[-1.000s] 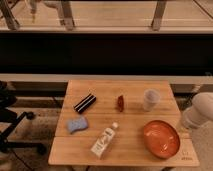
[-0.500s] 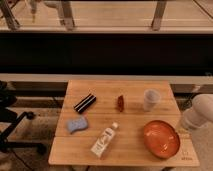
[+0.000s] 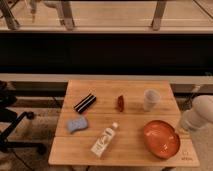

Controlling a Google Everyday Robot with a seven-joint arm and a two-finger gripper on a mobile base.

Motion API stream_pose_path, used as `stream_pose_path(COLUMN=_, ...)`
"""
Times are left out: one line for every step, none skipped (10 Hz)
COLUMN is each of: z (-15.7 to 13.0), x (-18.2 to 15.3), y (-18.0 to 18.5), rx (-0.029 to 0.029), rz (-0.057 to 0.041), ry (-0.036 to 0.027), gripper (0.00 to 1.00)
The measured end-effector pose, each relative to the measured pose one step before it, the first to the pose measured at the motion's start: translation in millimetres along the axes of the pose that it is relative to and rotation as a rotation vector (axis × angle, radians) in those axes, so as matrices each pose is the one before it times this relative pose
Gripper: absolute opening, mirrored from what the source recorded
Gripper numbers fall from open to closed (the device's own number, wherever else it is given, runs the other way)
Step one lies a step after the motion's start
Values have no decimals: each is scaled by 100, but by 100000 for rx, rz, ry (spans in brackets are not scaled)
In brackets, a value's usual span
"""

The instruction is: Push the ceramic bowl across the table

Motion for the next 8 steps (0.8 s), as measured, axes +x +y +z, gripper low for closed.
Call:
stream_pose_path(z=138, x=4, y=53, rx=-202, rz=344, ry=-341, gripper=28)
stream_pose_path(z=124, x=18, y=23, rx=-81, rz=284, ry=-252, gripper=31)
stream_pose_path(z=154, x=114, y=31, rx=-123, rz=465, ry=-357, gripper=34)
stream_pose_path(z=98, x=24, y=23, rx=-121, rz=156, ry=-166, gripper=33)
stream_pose_path(z=103, x=-4, y=45, rx=-120, rz=124, ry=-226, gripper=31)
stream_pose_path(z=129, x=65, y=31, rx=-150, rz=332, ry=-333, gripper=31)
stream_pose_path(z=101, x=24, y=82, rx=-136, rz=191, ry=-250, gripper=29)
stream_pose_path(z=122, x=-202, y=81, rx=-141, rz=188, ry=-326, gripper=29)
